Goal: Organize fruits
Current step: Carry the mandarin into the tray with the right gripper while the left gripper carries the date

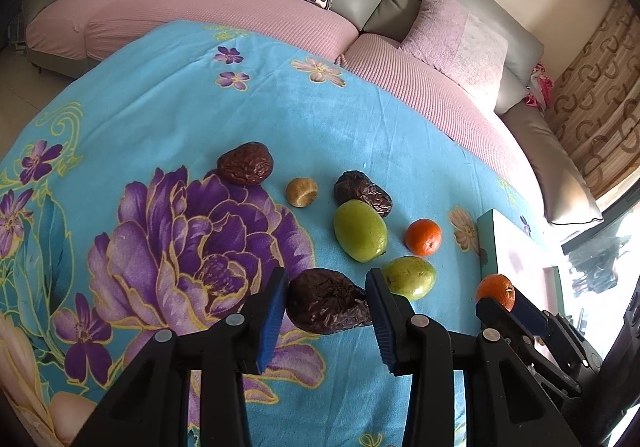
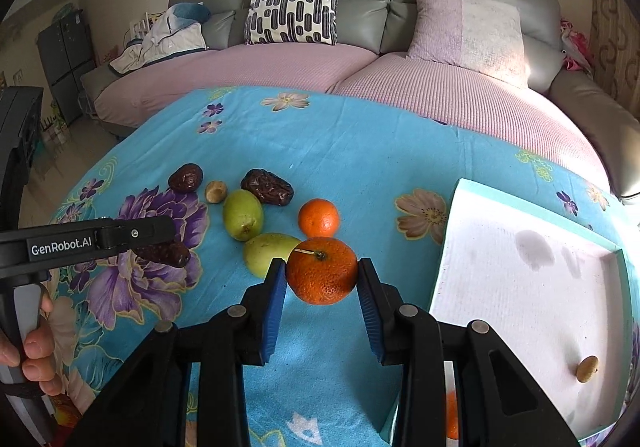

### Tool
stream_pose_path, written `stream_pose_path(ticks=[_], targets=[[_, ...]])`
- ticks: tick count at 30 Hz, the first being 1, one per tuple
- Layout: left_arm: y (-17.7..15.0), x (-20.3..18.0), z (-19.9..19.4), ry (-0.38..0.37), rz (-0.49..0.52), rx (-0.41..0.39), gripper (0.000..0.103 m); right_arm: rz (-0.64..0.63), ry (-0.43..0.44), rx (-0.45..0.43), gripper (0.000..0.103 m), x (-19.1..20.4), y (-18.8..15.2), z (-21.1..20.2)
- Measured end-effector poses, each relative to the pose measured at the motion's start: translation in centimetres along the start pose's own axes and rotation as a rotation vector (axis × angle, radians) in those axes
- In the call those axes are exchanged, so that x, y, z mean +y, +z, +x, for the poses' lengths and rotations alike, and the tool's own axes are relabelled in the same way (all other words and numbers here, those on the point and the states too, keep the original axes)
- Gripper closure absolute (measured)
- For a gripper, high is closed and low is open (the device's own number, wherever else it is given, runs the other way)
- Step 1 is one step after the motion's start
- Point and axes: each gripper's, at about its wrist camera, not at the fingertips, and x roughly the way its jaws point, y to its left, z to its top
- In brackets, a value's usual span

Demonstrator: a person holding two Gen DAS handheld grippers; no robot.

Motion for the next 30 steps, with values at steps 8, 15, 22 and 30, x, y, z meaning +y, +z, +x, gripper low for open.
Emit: stream_pose_path(ticks=[8, 15, 22, 30], targets=[[0.3, -2.9, -0.3, -0.045, 0.084, -0.039, 0.061, 0.137, -0.103, 0.027, 0.065, -5.1, -0.2, -1.3], [0.0, -7.4, 0.6, -0.159, 0.206, -0.029, 0.061, 0.324, -0.219, 0.06, 0.065, -12.0, -1.6, -2.8], [-1.3, -13.9, 1.7, -0.233, 0.388, -0.024, 0.061, 0.472, -0.313, 0.045, 0.065, -18.1, -3.5, -5.2], [-2.8, -20.6, 4.0, -0.287, 0.546, 0.012, 0.061, 0.495, -0.348, 0.002, 0.065, -20.4, -3.7, -6.0]])
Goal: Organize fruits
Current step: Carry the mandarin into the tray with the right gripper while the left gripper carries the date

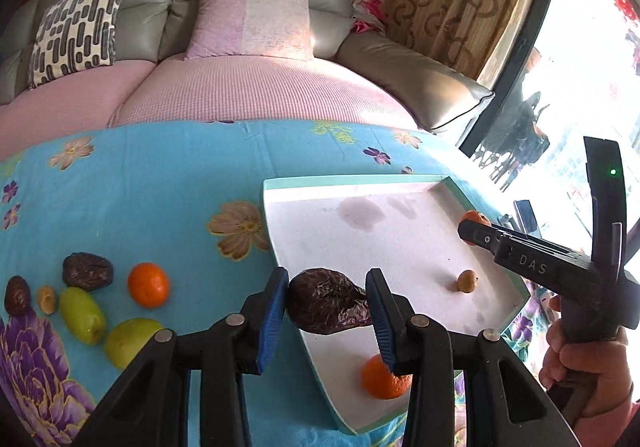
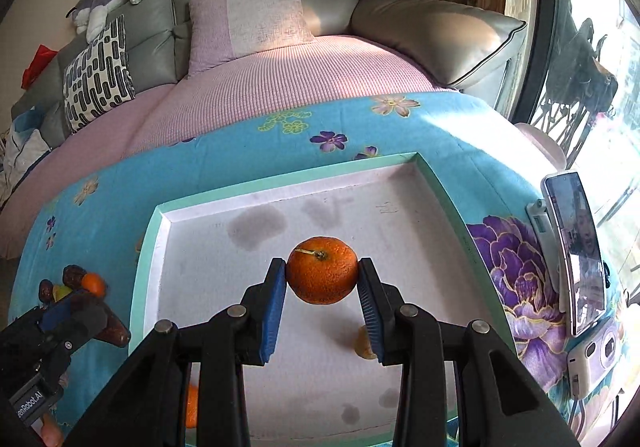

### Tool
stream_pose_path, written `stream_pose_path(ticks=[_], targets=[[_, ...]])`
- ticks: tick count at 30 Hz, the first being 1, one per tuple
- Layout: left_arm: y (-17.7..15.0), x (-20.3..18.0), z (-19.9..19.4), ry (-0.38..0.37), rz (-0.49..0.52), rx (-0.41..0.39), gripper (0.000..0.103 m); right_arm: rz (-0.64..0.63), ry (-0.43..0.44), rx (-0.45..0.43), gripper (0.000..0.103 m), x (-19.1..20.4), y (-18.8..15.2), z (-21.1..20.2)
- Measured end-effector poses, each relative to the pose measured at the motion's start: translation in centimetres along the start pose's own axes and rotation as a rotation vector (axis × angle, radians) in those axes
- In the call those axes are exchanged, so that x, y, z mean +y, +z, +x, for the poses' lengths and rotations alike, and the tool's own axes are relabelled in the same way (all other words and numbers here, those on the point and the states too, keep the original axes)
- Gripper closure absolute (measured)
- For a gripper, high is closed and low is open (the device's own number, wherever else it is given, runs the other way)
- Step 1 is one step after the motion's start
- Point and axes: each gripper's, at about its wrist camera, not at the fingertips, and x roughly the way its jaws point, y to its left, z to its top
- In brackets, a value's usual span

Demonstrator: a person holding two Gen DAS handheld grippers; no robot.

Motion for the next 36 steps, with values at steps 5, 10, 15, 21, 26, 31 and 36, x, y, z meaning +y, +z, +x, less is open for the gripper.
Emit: stream_pose_path(ticks=[5, 10, 15, 21, 26, 31, 36], targets=[[-0.2, -1.3, 2.7, 0.01, 0.053, 0.038, 0.061, -0.013, -0.018, 0.021, 0.065, -0.1, 0.0, 1.1], [-1.4, -1.4, 4.3, 0.025, 0.065, 0.086, 0.061, 0.015, -0.026, 0.112, 0.065, -0.6, -0.8, 3.4], [-1.8, -1.3, 4.8, 0.032, 0.068, 0.106, 0.06, 0.011, -0.039, 0.158, 0.065, -0.6, -1.4, 4.4], [-2.0, -1.4, 5.0, 0.033, 0.066, 0.115, 0.06, -0.001, -0.049, 0.174, 0.065, -0.3, -1.6, 4.7], [-1.9, -1.6, 5.2, 0.03, 0.075, 0.122, 0.06, -0.017, -0.061, 0.168, 0.065, 0.0, -1.4, 4.6], [-1.8, -1.7, 5.0, 0.028, 0.081, 0.117, 0.059, -0.023, -0.068, 0.139, 0.064, 0.0, -1.0, 3.9], [-1.6, -1.6, 4.3, 0.027, 0.077, 0.107, 0.059, -0.021, -0.07, 0.115, 0.064, 0.0, -0.7, 3.1]])
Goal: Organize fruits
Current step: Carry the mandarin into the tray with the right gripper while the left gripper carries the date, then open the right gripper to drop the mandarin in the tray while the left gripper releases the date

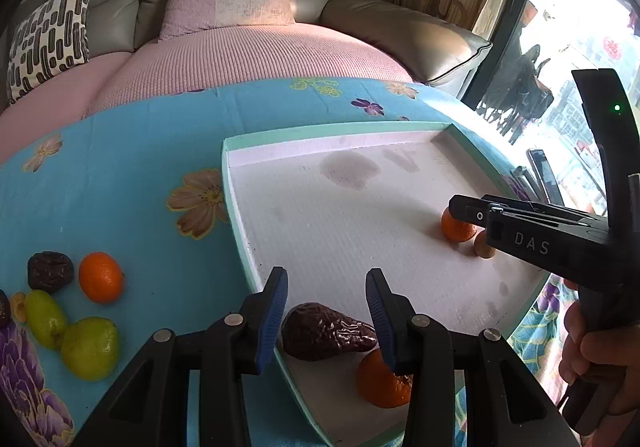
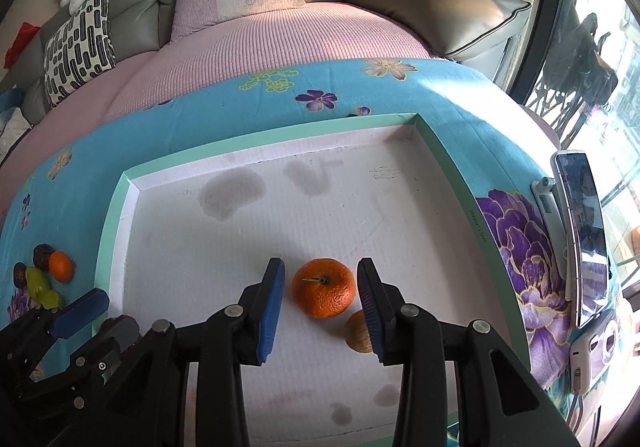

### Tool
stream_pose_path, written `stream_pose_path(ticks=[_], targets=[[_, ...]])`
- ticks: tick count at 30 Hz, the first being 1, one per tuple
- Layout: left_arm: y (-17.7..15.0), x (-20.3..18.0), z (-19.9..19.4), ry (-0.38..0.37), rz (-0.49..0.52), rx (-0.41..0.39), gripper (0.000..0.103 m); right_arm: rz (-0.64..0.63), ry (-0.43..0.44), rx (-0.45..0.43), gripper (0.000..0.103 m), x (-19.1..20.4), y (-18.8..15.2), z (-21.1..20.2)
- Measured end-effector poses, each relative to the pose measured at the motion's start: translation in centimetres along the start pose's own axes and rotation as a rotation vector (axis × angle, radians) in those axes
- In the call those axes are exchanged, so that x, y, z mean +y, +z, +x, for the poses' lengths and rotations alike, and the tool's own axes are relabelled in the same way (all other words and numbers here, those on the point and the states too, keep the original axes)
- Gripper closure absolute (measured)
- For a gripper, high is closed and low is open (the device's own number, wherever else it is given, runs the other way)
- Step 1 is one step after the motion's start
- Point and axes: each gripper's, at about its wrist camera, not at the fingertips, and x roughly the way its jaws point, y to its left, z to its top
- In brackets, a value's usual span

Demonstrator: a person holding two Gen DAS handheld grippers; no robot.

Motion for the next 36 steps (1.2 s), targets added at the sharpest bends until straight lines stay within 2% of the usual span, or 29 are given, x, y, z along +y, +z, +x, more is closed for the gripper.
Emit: stream_pose_path(ticks=[6, 11, 23, 28, 36], targets=[[0.5, 0.8, -1.4, 0.042, -0.016, -0.025, 0.059, -0.018, 0.0, -0.01, 0.064, 0.4, -0.1, -0.4], [0.6, 4.0, -2.2, 0.097, -0.152, -0.008, 0.059, -0.04, 0.009, -0.011, 0.064, 1.2, -0.2, -0.6], [-0.7, 12.9, -7.3, 0.347, -0.374, -0.051, 0.058, -0.173, 0.069, -0.043, 0.064, 6.2, -0.5, -1.7], [-1.8, 15.4, -8.8, 0.374, -0.432, -0.048, 0.058, -0.236, 0.078, -0.055, 0.064, 8.0, -0.7, -2.1], [-2.9, 16.5, -9.5, 0.391, -0.445, -0.038, 0.056, -0.292, 0.077, -0.058, 0.064, 9.7, -1.2, -2.3]])
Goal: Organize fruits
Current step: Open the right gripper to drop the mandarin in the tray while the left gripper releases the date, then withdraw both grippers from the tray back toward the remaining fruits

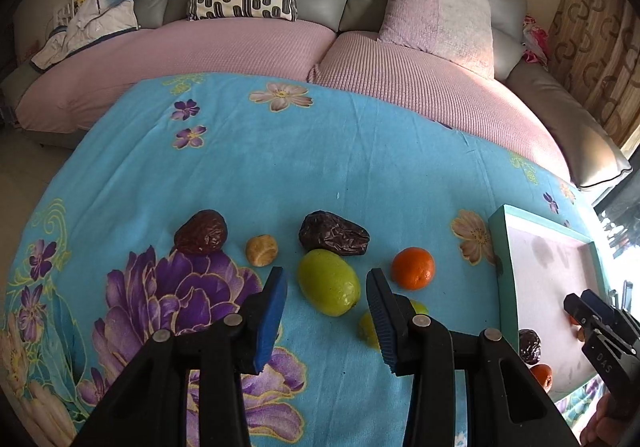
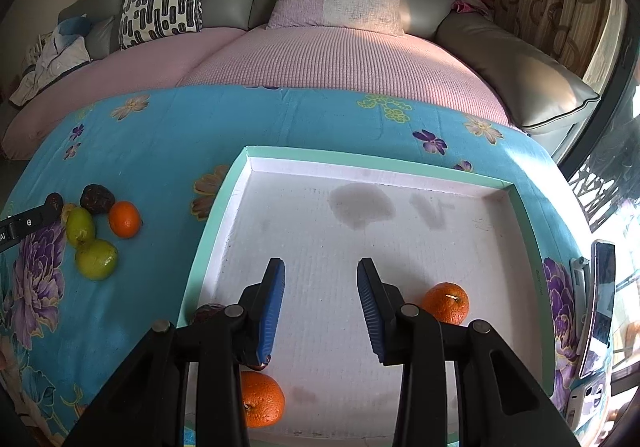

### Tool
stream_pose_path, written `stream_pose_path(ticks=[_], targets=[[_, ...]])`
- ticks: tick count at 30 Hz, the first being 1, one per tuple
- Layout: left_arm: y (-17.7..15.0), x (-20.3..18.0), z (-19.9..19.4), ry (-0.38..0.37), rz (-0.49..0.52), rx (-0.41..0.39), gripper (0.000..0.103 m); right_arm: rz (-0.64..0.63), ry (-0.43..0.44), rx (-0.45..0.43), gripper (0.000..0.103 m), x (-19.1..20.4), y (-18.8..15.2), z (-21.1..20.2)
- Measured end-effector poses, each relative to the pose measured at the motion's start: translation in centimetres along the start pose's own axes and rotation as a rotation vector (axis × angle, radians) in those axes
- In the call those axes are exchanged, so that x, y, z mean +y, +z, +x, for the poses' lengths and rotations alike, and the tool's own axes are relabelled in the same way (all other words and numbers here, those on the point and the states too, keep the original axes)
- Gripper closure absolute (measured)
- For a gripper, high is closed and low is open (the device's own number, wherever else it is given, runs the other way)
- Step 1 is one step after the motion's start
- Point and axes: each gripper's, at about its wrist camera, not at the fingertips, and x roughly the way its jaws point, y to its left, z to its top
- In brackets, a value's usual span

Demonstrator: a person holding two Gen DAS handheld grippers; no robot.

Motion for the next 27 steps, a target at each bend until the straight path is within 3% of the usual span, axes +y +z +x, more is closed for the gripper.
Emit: stream_pose_path(ticks=[2, 4, 7, 10, 13, 17, 19, 24, 27], targets=[[-0.4, 0.1, -0.2, 0.019, 0.004, 0.006, 0.044, -0.005, -0.004, 0.003, 0.064, 0.2, 0.0, 0.2], [-0.8, 0.5, -0.2, 0.037, 0.006, 0.014, 0.032, -0.003, -0.012, 0.011, 0.051, 0.3, 0.0, 0.4], [-1.1, 1.1, 0.0, 0.083, 0.01, 0.026, 0.02, 0.01, -0.008, 0.018, 0.043, 0.3, -0.1, 0.7], [-0.9, 1.9, 0.0, 0.098, -0.011, 0.023, 0.013, 0.021, -0.001, 0.027, 0.033, 0.4, -0.2, 1.0], [-0.7, 2.2, -0.1, 0.095, -0.014, 0.017, 0.0, 0.039, 0.021, 0.051, 0.031, 0.5, -0.4, 1.6], [-0.4, 2.2, -0.1, 0.105, 0.022, 0.019, 0.0, 0.056, 0.038, 0.067, 0.027, 0.8, -0.8, 2.2], [-0.3, 2.2, -0.2, 0.103, 0.039, 0.014, 0.0, 0.083, 0.058, 0.067, 0.014, 0.8, -1.0, 2.3], [0.4, 3.2, -1.0, 0.084, 0.038, -0.018, 0.0, 0.095, 0.045, 0.027, 0.014, 0.9, -1.4, 2.2], [1.1, 4.2, -1.1, 0.082, 0.029, -0.041, 0.0, 0.102, 0.046, -0.007, 0.007, 0.9, -1.4, 1.9]])
